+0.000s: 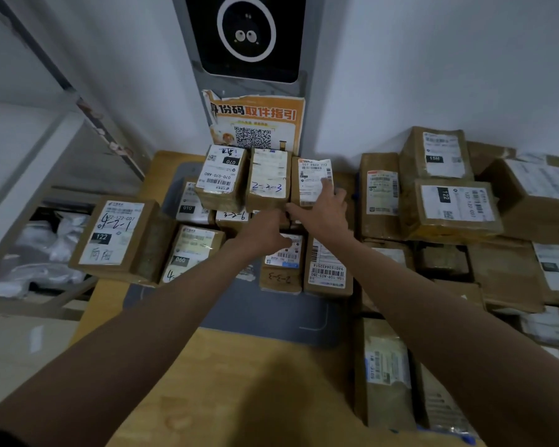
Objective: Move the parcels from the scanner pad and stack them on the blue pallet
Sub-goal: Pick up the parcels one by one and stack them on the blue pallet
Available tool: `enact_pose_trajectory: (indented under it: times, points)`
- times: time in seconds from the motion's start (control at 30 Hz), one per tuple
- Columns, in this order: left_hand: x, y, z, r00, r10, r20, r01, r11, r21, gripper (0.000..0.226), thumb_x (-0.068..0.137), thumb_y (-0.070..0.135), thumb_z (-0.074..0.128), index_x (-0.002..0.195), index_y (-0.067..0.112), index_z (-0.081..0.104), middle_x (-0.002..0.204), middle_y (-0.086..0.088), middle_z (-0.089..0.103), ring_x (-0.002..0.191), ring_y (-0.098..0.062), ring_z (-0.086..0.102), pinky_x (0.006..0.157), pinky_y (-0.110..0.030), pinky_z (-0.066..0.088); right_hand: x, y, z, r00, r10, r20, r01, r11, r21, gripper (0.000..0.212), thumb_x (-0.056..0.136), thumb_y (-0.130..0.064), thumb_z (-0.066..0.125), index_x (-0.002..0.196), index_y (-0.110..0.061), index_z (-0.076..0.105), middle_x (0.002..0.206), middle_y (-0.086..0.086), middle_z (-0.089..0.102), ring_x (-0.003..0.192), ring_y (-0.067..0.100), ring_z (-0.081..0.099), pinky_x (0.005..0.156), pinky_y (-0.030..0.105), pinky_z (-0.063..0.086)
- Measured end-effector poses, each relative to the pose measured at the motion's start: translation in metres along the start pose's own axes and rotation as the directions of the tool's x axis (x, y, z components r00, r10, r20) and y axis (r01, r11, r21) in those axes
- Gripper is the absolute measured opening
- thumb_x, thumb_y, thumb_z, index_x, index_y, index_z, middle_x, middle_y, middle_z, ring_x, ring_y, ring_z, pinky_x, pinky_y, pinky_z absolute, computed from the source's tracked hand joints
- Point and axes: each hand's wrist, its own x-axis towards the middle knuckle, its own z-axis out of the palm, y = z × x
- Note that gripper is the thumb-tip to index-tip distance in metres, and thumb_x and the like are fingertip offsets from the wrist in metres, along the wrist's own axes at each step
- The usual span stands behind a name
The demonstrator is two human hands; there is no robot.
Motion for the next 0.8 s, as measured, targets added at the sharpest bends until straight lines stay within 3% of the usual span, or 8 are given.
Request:
enact_pose_trajectory:
  times: [0.13, 0.27, 0.43, 0.63, 0.8]
  points:
    - [-0.011, -0.011, -0.007, 0.997, -0.032, -0.07, 0.032, 0.999, -0.009, 0.039, 0.08, 0.027, 0.072, 0.115, 0.015, 0.059, 0.114, -0.003, 0.06, 0.102, -0.018, 0.057, 0.081, -0.032, 0.05, 0.005, -0.002, 0.008, 0.998, 0.038, -0.045, -0.039, 0.999, -0.027, 0.084, 0.08, -0.041, 0.076, 0.141, -0.016, 0.024, 0.14, 0.014, 0.028, 0.127, 0.037, 0.035, 0.09, 0.048, 0.045]
    - [-0.015, -0.013, -0.018, 0.97, -0.043, -0.241, 0.026, 0.997, -0.072, 0.024, 0.081, 0.027, 0.071, 0.097, 0.016, 0.057, 0.101, -0.002, 0.057, 0.087, -0.017, 0.056, 0.07, -0.03, 0.047, 0.006, 0.004, 0.009, 0.994, 0.066, -0.083, -0.062, 0.997, 0.045, 0.08, 0.081, -0.037, 0.073, 0.141, -0.015, 0.024, 0.138, 0.015, 0.029, 0.123, 0.037, 0.038, 0.08, 0.041, 0.041]
    - [0.0, -0.001, -0.027, 0.882, -0.086, -0.463, 0.089, 0.996, -0.016, 0.048, 0.078, 0.035, 0.069, 0.112, 0.014, 0.043, 0.119, -0.008, 0.04, 0.107, -0.025, 0.041, 0.08, -0.035, 0.041, 0.002, 0.016, -0.005, 0.978, 0.163, -0.127, -0.127, 0.96, 0.251, 0.087, 0.074, -0.044, 0.072, 0.14, -0.016, 0.024, 0.132, 0.013, 0.032, 0.118, 0.035, 0.042, 0.091, 0.047, 0.047]
    - [0.033, 0.014, -0.024, 0.89, -0.219, -0.399, 0.284, 0.952, 0.111, 0.09, 0.074, 0.063, 0.063, 0.138, 0.008, 0.032, 0.14, -0.018, 0.03, 0.127, -0.036, 0.032, 0.098, -0.048, 0.039, -0.018, 0.04, -0.02, 0.983, 0.134, -0.128, -0.083, 0.936, 0.343, 0.083, 0.071, -0.047, 0.069, 0.136, -0.024, 0.024, 0.128, 0.006, 0.031, 0.112, 0.03, 0.046, 0.089, 0.046, 0.051]
    - [0.048, 0.02, -0.021, 0.886, -0.271, -0.375, 0.325, 0.941, 0.088, 0.1, 0.069, 0.067, 0.068, 0.138, 0.009, 0.027, 0.141, -0.022, 0.033, 0.13, -0.04, 0.033, 0.102, -0.049, 0.035, -0.034, 0.061, -0.025, 0.986, 0.075, -0.147, -0.013, 0.925, 0.38, 0.083, 0.07, -0.048, 0.07, 0.136, -0.03, 0.024, 0.124, 0.0, 0.029, 0.106, 0.021, 0.045, 0.077, 0.03, 0.043]
